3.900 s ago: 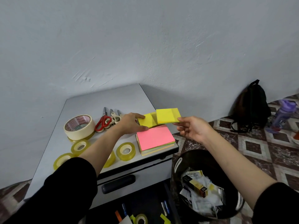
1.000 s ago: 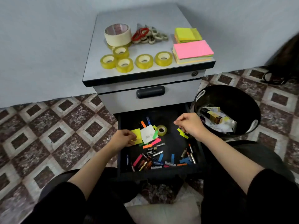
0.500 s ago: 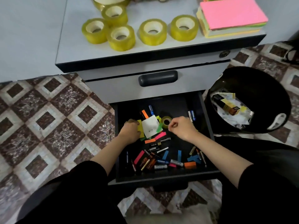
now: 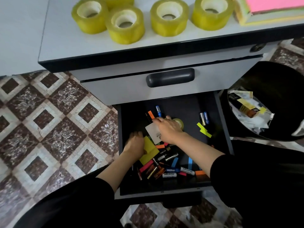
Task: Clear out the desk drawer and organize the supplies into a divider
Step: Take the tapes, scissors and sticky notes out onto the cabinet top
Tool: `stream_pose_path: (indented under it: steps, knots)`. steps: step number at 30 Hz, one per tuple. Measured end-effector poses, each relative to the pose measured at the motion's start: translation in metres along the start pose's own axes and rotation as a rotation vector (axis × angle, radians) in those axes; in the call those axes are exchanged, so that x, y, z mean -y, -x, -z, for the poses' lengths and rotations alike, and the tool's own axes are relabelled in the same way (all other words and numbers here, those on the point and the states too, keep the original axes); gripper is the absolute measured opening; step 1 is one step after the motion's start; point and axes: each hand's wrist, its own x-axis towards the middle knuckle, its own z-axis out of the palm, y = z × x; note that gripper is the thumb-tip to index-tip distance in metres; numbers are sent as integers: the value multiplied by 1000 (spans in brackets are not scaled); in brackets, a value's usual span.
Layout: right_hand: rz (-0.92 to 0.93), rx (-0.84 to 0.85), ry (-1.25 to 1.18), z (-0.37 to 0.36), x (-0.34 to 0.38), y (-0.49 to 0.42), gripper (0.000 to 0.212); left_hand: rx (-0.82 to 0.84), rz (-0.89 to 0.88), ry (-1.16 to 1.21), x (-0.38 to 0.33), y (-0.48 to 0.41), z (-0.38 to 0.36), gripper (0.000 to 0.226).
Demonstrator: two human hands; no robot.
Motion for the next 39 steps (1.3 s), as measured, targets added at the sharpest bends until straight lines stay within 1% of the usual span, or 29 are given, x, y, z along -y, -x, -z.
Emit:
stream_pose_path:
  steps: [3, 5, 7, 8, 10, 12, 14, 16, 19, 22, 24, 27, 29, 31, 35, 37, 39]
  knots:
    - [-28, -6, 38, 0, 1, -2, 71, -19, 3, -21, -1, 2, 1, 69]
    - [-75, -10, 118, 0, 1, -2, 70, -19, 0, -42, -2, 4, 2, 65]
    - [-108, -1, 190, 4, -1, 2, 64, -14, 5, -34, -5, 7, 4, 61]
    - [-113, 5, 192, 6, -2, 4, 57, -7, 7, -20, -5, 10, 6, 59]
    - [-113, -6, 143, 11, -5, 11, 42, 14, 7, 20, -5, 12, 8, 52]
    - [-113, -43, 83, 18, -6, 20, 32, 32, 4, 63, -2, 17, 12, 47]
    - [-114, -73, 38, 22, -5, 29, 24, 43, -17, 105, 0, 23, 15, 52]
    - [-123, -100, 21, 23, -5, 38, 25, 34, -35, 139, 0, 32, 17, 56]
    - [-111, -166, -44, 21, -10, 51, 27, -1, -28, 198, 1, 44, 22, 52]
    - [-73, -239, -214, 19, -19, 72, 24, -32, -9, 338, 4, 60, 30, 37]
    - [-59, -291, -405, 17, -25, 87, 30, -34, 1, 484, 7, 69, 35, 26]
    - [-99, -349, -642, 14, -30, 109, 34, -30, 19, 653, 9, 86, 42, 20]
    - [-121, -373, -756, 11, -29, 122, 23, -31, 28, 743, 7, 98, 45, 17]
    - [-134, -428, -884, 10, -28, 136, 6, -51, 27, 834, 4, 108, 48, 17]
    - [-164, -464, -1040, 20, -33, 156, 25, -41, 24, 1069, -4, 127, 61, 24]
    - [-193, -458, -1195, 29, -37, 165, 32, -41, 2, 1190, -10, 138, 70, 26]
    - [-206, -420, -1354, 41, -39, 174, 33, -38, -30, 1286, -16, 145, 78, 29]
